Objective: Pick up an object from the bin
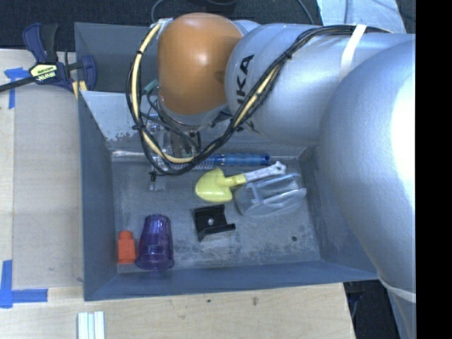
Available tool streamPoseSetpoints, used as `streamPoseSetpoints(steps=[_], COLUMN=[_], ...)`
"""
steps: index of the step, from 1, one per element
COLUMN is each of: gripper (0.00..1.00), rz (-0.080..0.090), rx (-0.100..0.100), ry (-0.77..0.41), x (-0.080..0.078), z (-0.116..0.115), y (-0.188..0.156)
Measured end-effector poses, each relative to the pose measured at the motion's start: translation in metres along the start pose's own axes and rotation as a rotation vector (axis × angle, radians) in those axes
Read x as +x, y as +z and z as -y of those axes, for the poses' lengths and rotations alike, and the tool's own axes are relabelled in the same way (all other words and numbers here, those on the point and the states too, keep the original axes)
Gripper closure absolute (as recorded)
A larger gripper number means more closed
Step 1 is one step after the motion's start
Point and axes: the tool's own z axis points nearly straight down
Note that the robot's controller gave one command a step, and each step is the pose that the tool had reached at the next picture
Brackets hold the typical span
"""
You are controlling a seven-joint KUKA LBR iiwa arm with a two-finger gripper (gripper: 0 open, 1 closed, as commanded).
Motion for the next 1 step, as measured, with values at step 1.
streamPoseSetpoints(steps=[1], gripper=[0.0], rz=[0.001], rx=[-0.002], ry=[0.018], x=[-0.0038], z=[0.0112], y=[0.0129])
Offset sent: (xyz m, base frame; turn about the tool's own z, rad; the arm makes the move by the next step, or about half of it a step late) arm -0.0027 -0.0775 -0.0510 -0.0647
